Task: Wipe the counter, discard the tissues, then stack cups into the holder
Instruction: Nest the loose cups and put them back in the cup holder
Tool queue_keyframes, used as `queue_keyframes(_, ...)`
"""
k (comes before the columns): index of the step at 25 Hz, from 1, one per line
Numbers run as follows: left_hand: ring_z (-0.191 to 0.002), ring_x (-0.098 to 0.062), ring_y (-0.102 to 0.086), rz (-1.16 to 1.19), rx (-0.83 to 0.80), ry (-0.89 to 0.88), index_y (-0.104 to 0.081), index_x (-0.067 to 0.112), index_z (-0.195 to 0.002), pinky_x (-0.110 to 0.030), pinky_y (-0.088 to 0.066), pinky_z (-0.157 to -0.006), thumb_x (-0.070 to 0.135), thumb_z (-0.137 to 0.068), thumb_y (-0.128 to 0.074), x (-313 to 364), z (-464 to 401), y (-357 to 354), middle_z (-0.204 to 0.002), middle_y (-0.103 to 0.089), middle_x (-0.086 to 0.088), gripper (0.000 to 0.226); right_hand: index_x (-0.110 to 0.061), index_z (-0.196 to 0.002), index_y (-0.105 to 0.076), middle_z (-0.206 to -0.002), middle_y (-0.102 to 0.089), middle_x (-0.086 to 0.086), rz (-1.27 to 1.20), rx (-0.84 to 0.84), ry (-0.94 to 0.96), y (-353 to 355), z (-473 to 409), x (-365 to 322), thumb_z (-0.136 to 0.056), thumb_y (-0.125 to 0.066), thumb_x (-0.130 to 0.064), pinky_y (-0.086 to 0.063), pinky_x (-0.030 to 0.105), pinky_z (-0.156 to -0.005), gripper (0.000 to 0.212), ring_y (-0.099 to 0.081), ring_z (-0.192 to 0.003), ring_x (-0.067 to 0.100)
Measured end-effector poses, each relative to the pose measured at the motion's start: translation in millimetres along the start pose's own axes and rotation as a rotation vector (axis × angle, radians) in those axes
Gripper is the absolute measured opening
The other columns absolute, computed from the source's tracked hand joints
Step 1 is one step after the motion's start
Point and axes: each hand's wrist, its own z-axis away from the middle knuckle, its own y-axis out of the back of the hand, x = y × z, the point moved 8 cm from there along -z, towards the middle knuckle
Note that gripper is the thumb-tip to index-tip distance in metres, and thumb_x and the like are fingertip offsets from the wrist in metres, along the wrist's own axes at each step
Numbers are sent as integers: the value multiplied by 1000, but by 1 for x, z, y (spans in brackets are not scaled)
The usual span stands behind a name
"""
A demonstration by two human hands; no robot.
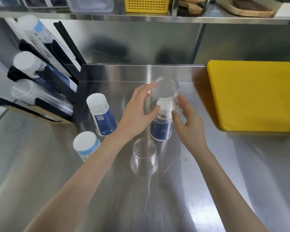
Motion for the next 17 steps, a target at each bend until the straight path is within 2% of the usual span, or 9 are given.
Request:
queue_keyframes(3, -112, -11, -49, 38, 93, -45, -42, 17, -127, -4, -35, -92, 12, -81, -63, 20, 18, 23, -128, -43, 0, 51, -29, -131, -41, -130, -52, -12, -23, -8, 27, 4, 15, -23, -90, -49, -28, -25, -15, -66, 42, -43, -107, -2)
queue_keyframes(5, -107, -9, -48, 43, 126, -51, -44, 16, -125, 0, -34, -89, 14, -80, -64, 27, 30, 33, -126, -43, -1, 49, -31, -132, -41, -133, -51, -13, -34, -35, 42, 2, 28, -33, -90, -48, -29, -27, -9, -76, 42, -45, -113, 0)
queue_keyframes(7, -105, -7, -48, 47, 147, -61, -46, 17, -124, 1, -34, -87, 15, -80, -65, 28, 44, 42, -125, -44, -2, 48, -32, -132, -40, -130, -49, -21, -62, -72, 41, -1, 44, -39, -91, -48, -29, -29, -7, -77, 42, -46, -112, -3)
queue_keyframes(9, -104, -4, -49, 50, 150, -70, -46, 22, -122, 0, -34, -87, 16, -79, -66, 24, 59, 45, -124, -46, -2, 47, -33, -129, -43, -118, -44, -34, -104, -101, 49, -4, 59, -42, -90, -49, -24, -30, -11, -67, 40, -49, -99, -13)
queue_keyframes(12, -100, 5, -49, 78, 142, -29, -43, 38, -116, 0, -35, -83, 20, -79, -66, 6, 82, 42, -118, -46, 9, 47, -33, -126, -46, -111, -47, -32, -144, -165, 46, -14, 79, -37, -90, -49, -15, -33, -9, -68, 41, -49, -91, -24)
queue_keyframes(15, -97, 13, -47, 94, 138, 34, -40, 49, -113, 1, -35, -81, 23, -78, -66, -20, 99, 35, -111, -43, 22, 50, -32, -126, -47, -114, -51, -25, -122, -223, 3, -28, 94, -21, -89, -47, -13, -32, -8, -79, 42, -51, -100, -11)
queue_keyframes(17, -98, 14, -46, 89, 122, 66, -41, 48, -114, 2, -34, -82, 25, -79, -66, -36, 107, 26, -111, -42, 25, 49, -30, -126, -47, -115, -51, -22, -104, -242, -43, -38, 102, -7, -89, -47, -14, -30, -9, -78, 41, -50, -105, -3)
